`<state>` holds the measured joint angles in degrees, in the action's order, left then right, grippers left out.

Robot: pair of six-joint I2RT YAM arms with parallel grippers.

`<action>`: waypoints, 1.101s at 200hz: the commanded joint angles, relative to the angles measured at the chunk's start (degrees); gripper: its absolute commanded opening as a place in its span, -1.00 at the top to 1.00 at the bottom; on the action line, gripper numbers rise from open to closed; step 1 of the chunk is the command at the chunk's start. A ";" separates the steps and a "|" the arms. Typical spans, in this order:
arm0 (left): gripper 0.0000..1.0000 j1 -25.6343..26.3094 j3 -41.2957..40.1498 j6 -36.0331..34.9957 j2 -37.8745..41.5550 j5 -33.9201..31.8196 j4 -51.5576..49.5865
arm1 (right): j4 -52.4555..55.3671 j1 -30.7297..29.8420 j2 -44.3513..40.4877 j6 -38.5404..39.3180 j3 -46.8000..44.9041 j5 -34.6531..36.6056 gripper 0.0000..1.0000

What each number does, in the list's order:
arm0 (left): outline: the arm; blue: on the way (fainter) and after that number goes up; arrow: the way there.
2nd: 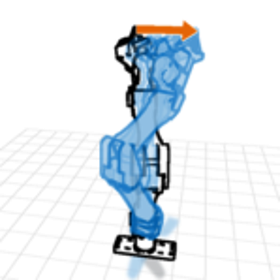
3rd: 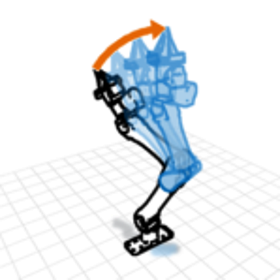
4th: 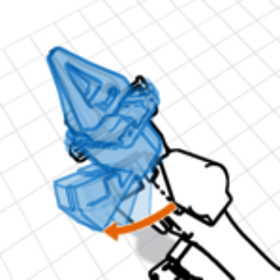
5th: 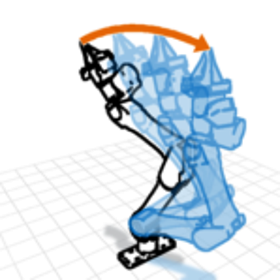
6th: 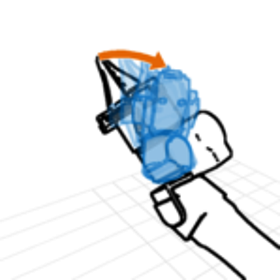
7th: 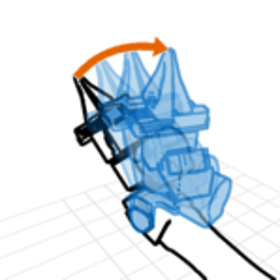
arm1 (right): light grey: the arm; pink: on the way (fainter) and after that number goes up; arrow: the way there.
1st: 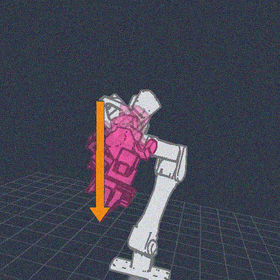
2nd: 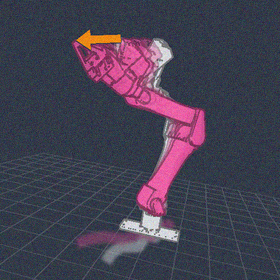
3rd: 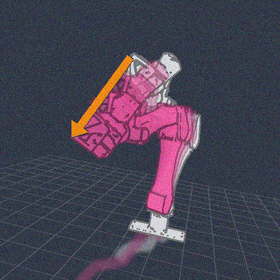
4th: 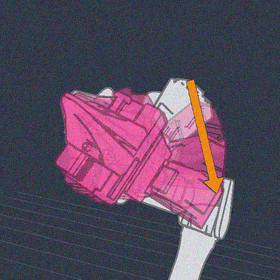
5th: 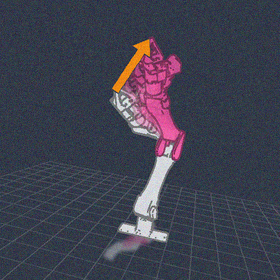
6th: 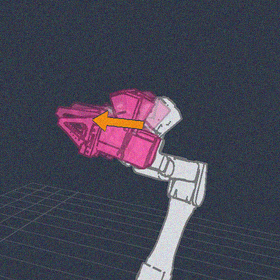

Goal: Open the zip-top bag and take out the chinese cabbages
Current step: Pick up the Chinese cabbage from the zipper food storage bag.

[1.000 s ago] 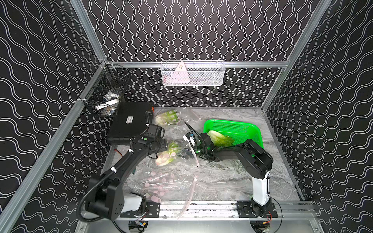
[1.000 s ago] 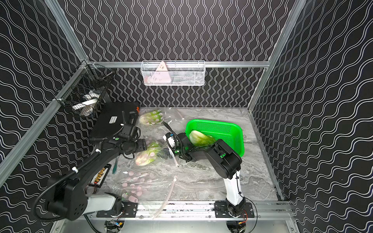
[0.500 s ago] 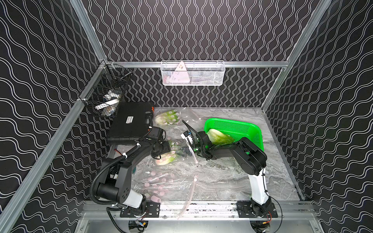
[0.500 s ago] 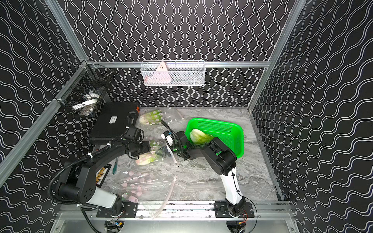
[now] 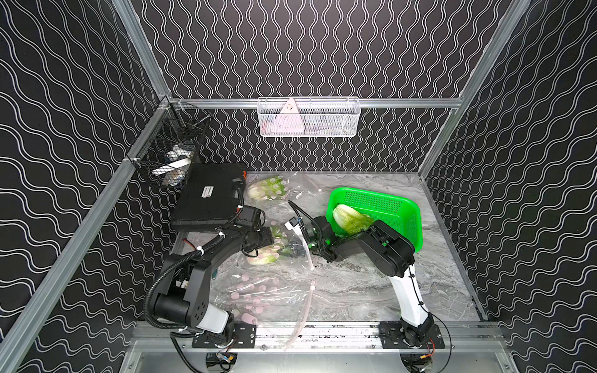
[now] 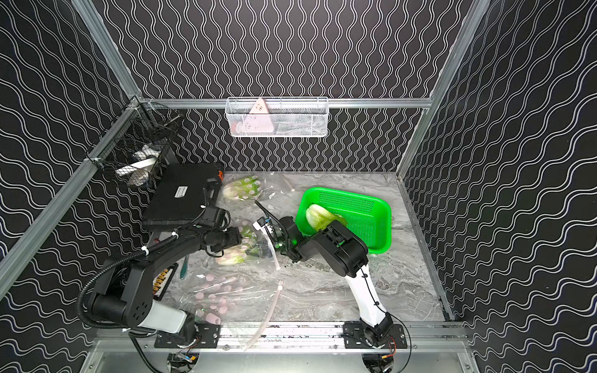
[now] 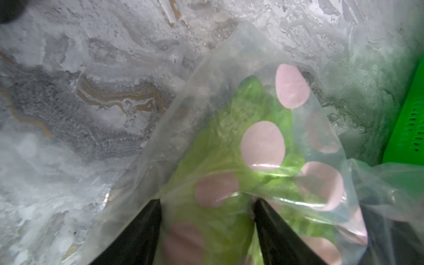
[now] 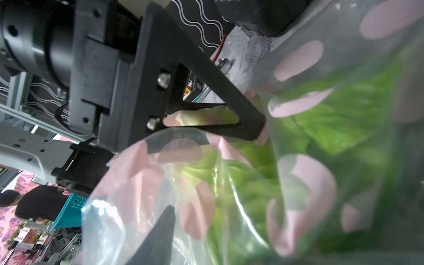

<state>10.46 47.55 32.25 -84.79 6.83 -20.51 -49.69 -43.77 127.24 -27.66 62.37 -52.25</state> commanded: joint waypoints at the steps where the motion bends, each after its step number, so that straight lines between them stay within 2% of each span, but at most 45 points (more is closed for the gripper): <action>1: -0.38 0.00 -1.04 3.11 1.61 3.64 -1.04 | -3.76 -0.69 0.13 -0.92 0.98 -5.11 0.31; 8: -0.40 0.00 -1.43 3.20 2.86 3.79 -0.45 | -3.24 -0.63 0.07 -0.69 0.96 -5.07 0.40; 21: -0.57 0.00 -1.50 2.89 5.74 3.21 -0.21 | -2.73 -0.69 -0.23 -0.57 0.66 -4.99 0.59; 42: -0.97 0.00 0.07 0.65 11.36 -0.56 -2.94 | 0.55 -0.62 -2.30 0.88 -0.05 -4.03 0.88; 53: -0.98 0.00 1.46 -1.03 13.82 -3.10 -5.21 | 4.84 -0.62 -3.97 2.60 -0.05 -3.16 1.00; 70: -0.98 -0.32 4.01 -3.16 16.51 -4.84 -8.51 | 12.31 -0.65 -6.96 5.72 0.31 -2.46 1.00; 85: -0.98 -1.56 5.12 -3.77 18.08 -3.51 -10.04 | 18.56 -0.47 -10.45 8.74 0.26 -1.60 1.00; 111: -0.98 -5.10 4.48 -2.13 20.12 3.84 -8.96 | 25.07 0.44 -18.26 11.76 -1.29 0.01 1.00; 145: -0.98 -10.49 4.27 1.73 17.01 22.84 -4.76 | 33.84 3.21 -28.05 17.51 -3.36 -3.90 1.00; 160: -0.98 -12.96 1.85 7.86 15.80 35.83 3.91 | 39.10 5.02 -31.91 21.95 -4.12 -7.37 1.00; 173: -0.98 -13.46 -1.90 17.86 15.59 42.94 16.43 | 43.61 6.66 -34.95 26.16 -4.89 -9.72 1.00; 188: -0.98 -13.49 -5.27 28.11 15.07 47.00 31.47 | 44.86 8.04 -38.09 29.52 -6.85 -10.82 1.00; 198: -0.98 -13.50 -6.08 31.52 14.76 48.43 37.09 | 45.03 8.80 -40.10 31.43 -8.17 -11.21 1.00; 220: -0.98 -13.23 -3.79 26.88 14.56 52.01 35.89 | 46.74 9.15 -43.63 38.75 -10.34 -11.41 1.00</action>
<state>-2.81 42.06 55.37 -70.19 48.84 3.70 -6.59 -34.83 86.63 0.05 53.69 -60.75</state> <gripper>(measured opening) 0.990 0.063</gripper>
